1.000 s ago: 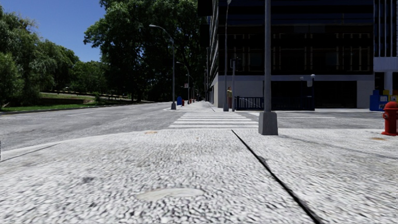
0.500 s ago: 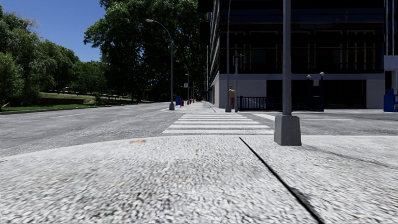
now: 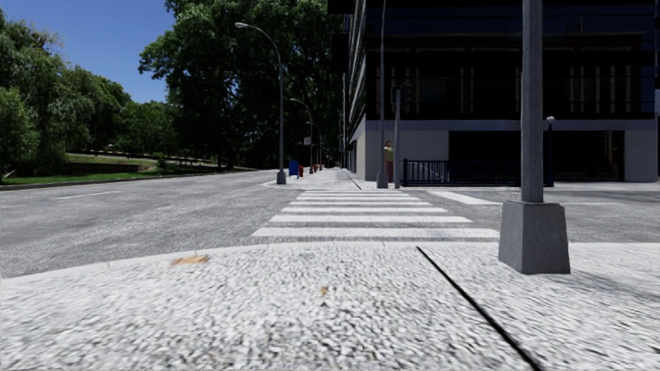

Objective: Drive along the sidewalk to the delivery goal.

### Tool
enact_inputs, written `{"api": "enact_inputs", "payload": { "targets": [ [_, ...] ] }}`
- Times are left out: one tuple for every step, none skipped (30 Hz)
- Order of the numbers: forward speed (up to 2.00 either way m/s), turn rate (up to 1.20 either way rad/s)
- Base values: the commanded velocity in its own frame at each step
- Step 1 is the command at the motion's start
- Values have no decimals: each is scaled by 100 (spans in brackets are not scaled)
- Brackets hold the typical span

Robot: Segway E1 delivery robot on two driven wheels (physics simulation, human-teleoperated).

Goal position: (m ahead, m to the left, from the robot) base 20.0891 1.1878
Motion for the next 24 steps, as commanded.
{"api": "enact_inputs", "payload": {
  "targets": [
    [200, 0],
    [200, 0],
    [200, 0],
    [200, 0],
    [200, 0],
    [200, 0],
    [200, 0],
    [200, 0],
    [200, 0],
    [200, 0],
    [200, 0],
    [200, 0],
    [200, 0],
    [200, 0],
    [200, 0],
    [200, 0],
    [200, 0],
    [200, 0],
    [200, 0],
    [200, 0],
    [200, 0],
    [200, 0],
    [200, 0],
    [200, 0]
  ]
}}
